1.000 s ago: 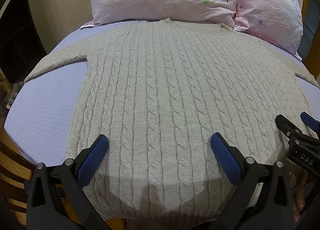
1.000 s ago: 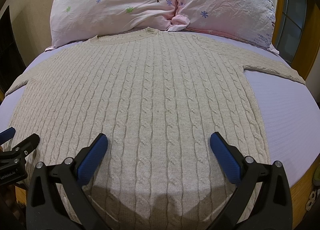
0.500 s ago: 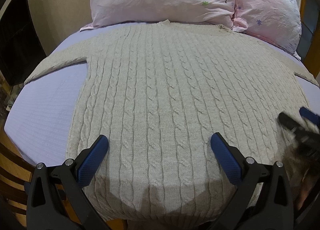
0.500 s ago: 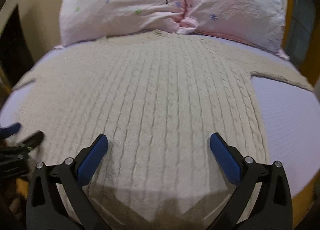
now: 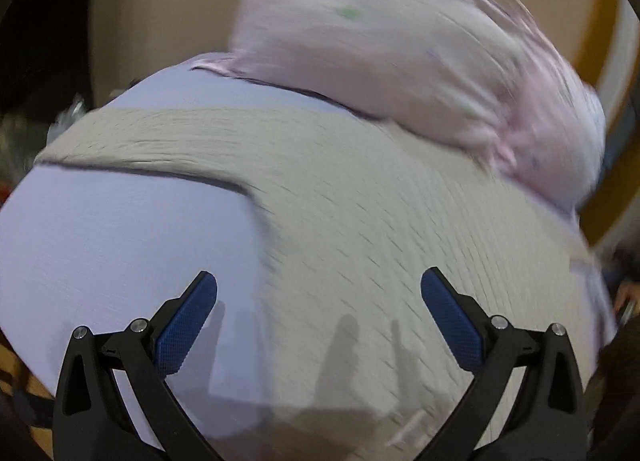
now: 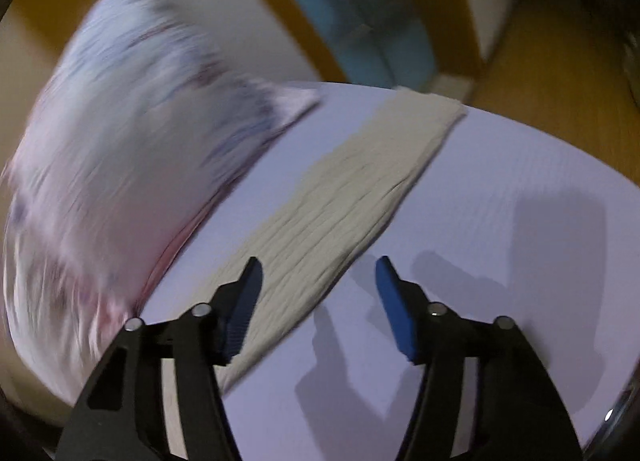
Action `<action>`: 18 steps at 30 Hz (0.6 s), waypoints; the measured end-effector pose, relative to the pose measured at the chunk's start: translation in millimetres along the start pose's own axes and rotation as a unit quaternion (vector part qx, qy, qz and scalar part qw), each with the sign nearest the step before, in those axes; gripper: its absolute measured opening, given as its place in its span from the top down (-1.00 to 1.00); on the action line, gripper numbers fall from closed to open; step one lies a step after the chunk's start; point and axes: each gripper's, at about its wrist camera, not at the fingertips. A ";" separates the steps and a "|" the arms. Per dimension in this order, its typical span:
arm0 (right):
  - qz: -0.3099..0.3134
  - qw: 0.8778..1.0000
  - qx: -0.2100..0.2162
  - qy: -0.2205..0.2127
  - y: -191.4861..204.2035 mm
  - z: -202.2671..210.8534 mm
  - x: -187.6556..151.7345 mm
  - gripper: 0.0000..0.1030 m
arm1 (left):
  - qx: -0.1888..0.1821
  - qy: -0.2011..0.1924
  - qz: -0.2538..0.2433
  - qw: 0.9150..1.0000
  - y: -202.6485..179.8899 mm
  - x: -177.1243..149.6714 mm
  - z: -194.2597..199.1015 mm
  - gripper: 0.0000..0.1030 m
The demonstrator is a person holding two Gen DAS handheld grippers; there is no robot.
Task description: Fold small clothes
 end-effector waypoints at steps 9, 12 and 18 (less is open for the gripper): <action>-0.112 0.994 0.000 -0.004 -42.6 -45.2 31.4 0.34 | 0.015 -0.056 0.154 0.986 86.0 56.7 5.3 -0.97; -0.117 0.993 -0.008 0.000 -47.7 -56.2 40.0 0.85 | 0.037 -0.063 0.175 0.982 101.5 66.1 2.4 -0.97; 0.077 0.992 -0.007 -0.104 68.5 -3.3 44.1 0.87 | 0.036 -0.073 0.205 0.975 125.2 81.0 -2.0 -0.97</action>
Point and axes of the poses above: each gripper's, at about its wrist camera, not at the fingertips, and z roughly against the way its jaws point, y to its left, x to its top, and after that the axes turned 14 degrees about z, right-handed
